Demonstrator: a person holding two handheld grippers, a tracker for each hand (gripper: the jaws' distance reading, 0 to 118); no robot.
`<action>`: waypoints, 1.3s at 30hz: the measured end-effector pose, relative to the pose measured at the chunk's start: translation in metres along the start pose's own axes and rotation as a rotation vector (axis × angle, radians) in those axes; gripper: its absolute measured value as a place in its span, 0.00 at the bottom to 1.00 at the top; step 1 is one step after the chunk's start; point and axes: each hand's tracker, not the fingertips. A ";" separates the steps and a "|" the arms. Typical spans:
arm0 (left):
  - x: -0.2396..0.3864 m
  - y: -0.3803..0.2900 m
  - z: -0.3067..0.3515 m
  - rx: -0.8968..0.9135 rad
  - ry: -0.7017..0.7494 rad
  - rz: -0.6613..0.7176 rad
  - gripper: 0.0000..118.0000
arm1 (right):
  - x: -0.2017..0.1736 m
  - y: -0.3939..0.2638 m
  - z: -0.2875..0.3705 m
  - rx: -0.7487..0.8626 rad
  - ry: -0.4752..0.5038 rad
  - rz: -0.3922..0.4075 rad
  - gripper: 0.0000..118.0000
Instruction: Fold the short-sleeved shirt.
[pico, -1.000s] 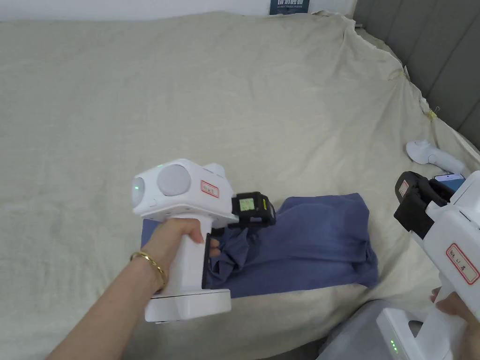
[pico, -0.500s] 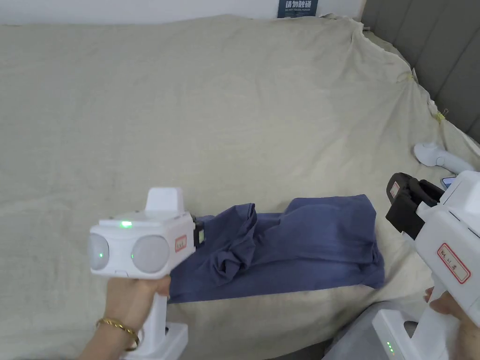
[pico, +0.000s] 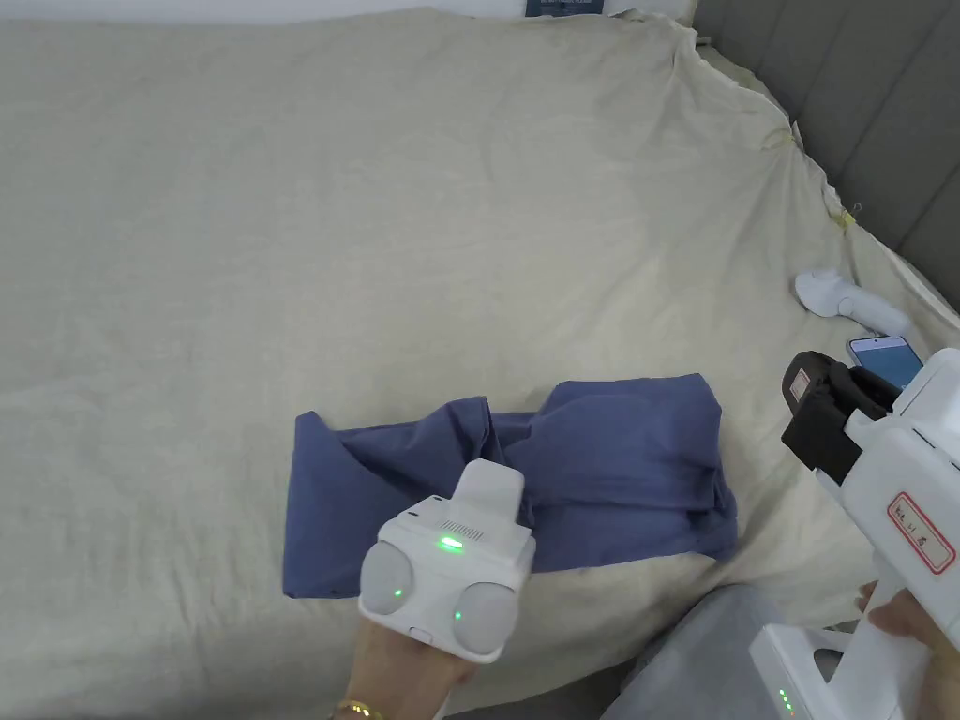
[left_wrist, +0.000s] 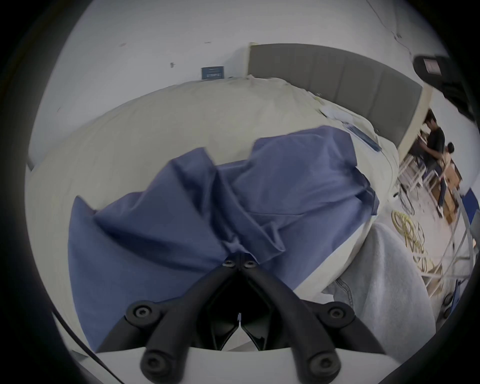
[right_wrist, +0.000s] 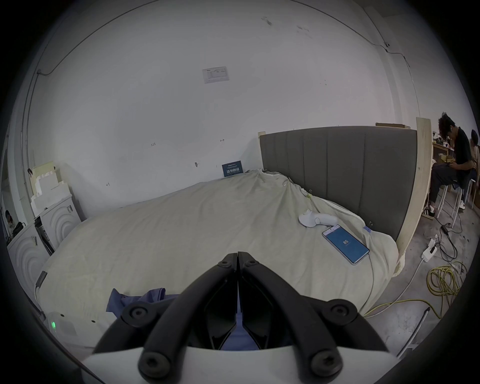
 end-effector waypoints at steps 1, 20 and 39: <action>0.006 0.002 -0.004 -0.011 -0.007 -0.007 0.00 | 0.001 0.000 0.001 -0.001 -0.004 -0.002 0.00; -0.142 0.085 0.095 0.262 -0.313 0.396 0.37 | 0.004 0.008 -0.002 0.011 0.006 0.008 0.00; -0.277 -0.033 0.036 -0.105 -0.502 0.767 0.92 | -0.015 0.010 -0.013 -0.013 0.050 0.026 0.00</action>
